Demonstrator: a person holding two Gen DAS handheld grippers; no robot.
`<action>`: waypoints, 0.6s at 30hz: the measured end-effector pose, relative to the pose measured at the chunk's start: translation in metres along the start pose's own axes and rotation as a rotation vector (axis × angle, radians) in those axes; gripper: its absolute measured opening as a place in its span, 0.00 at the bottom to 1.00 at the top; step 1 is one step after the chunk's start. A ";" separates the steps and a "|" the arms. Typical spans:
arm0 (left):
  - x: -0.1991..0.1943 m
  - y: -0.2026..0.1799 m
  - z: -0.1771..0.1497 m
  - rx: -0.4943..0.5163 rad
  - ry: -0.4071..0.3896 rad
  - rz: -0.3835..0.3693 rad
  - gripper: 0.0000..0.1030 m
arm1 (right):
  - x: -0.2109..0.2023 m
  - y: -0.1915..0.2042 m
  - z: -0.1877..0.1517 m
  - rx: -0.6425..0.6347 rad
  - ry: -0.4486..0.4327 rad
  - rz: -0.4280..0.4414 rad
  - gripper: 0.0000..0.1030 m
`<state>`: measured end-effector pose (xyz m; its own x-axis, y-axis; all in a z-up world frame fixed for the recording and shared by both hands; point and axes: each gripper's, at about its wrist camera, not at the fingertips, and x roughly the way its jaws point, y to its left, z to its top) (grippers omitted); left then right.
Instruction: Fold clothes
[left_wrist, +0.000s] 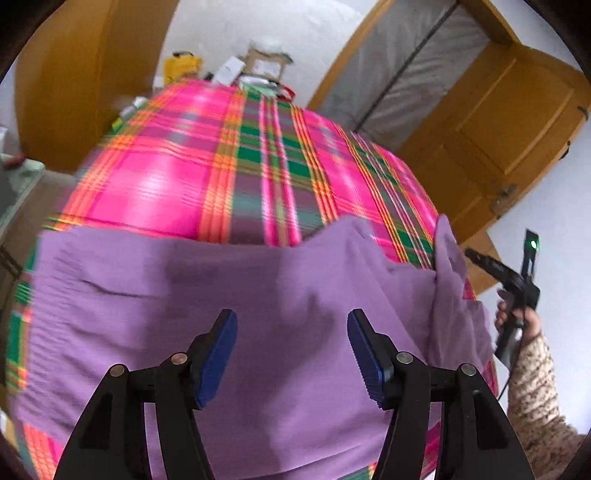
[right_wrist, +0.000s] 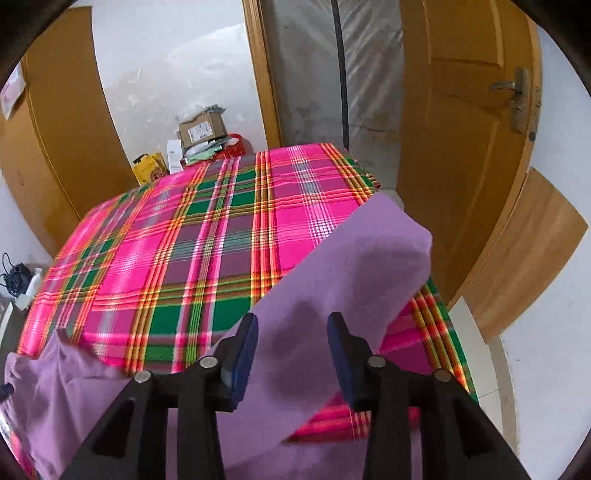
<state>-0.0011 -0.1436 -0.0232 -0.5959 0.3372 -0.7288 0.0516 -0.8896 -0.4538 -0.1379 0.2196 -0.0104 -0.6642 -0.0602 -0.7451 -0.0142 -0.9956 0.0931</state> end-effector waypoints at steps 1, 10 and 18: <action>0.004 -0.005 -0.001 0.008 0.008 -0.006 0.62 | 0.006 0.003 0.004 -0.008 -0.001 -0.011 0.39; 0.033 -0.044 -0.013 0.102 0.060 -0.020 0.62 | 0.072 0.023 0.045 0.014 0.060 -0.101 0.48; 0.042 -0.052 -0.022 0.124 0.107 -0.044 0.62 | 0.107 0.016 0.056 0.086 0.121 -0.215 0.48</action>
<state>-0.0111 -0.0766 -0.0415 -0.5062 0.4015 -0.7632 -0.0756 -0.9023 -0.4245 -0.2508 0.2010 -0.0513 -0.5446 0.1382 -0.8272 -0.2122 -0.9769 -0.0235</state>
